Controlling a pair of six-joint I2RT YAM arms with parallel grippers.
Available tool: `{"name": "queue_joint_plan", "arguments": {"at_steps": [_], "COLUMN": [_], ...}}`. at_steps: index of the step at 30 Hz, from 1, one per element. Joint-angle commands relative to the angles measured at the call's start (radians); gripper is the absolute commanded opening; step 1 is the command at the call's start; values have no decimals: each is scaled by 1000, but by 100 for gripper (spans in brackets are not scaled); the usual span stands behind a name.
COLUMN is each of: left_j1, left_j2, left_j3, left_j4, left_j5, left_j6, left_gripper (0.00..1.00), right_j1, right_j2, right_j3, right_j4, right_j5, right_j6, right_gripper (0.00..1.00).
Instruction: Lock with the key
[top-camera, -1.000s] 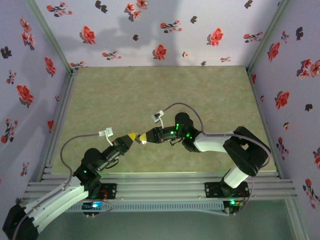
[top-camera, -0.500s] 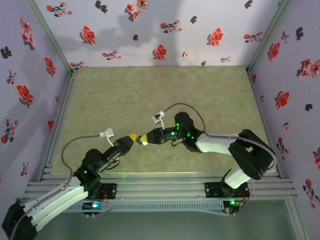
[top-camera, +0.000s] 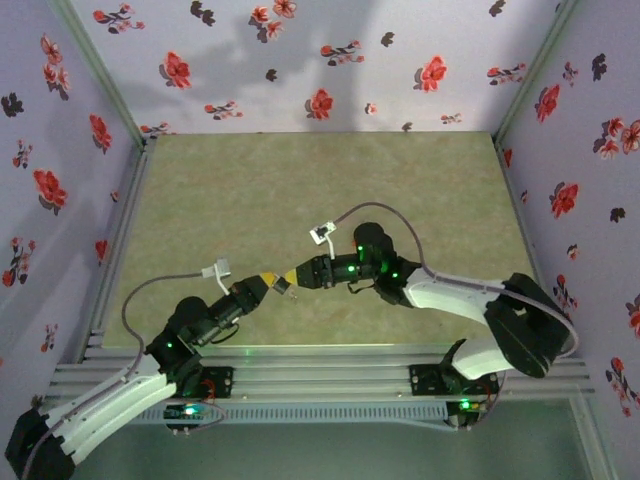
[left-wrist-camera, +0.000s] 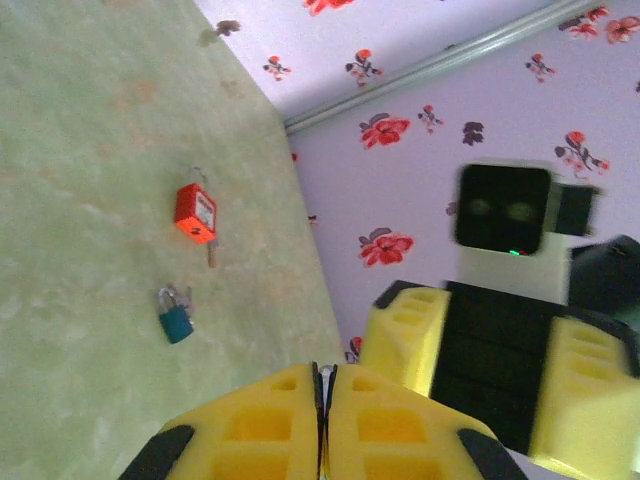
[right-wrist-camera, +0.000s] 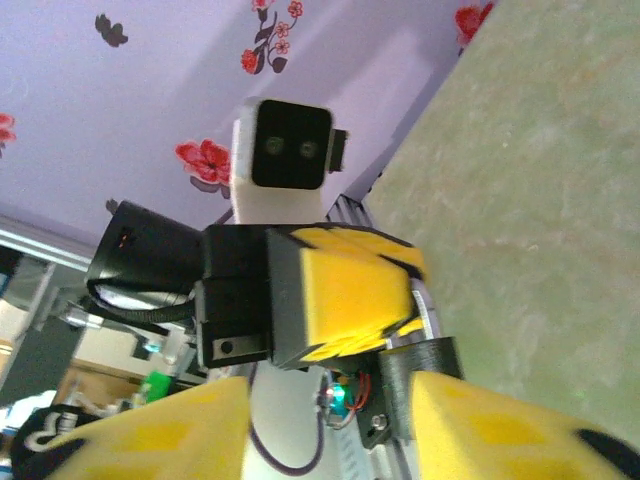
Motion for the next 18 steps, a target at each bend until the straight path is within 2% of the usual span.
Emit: {"name": "queue_joint_plan", "arguments": {"at_steps": [1,7,10,18], "left_j1": [17,37,48,77], "left_j2": [-4,9,33,157], "left_j3": [21,16,16,38], "left_j4": [-20,-39,-28,57], "left_j5": [-16,-29,-34,-34], "left_j6": [-26,-58,-74,-111], "left_gripper": [0,0,0,0], "right_j1": [-1,-16,-24,-38], "right_j2": [-84,-242,-317,-454], "right_j3": [38,33,2,-129], "right_j4": [-147,-362,-399,-359], "right_j5": [75,229,313,512], "right_j6": [-136,-257,-279,-252], "right_gripper": [58,84,98,99]}}
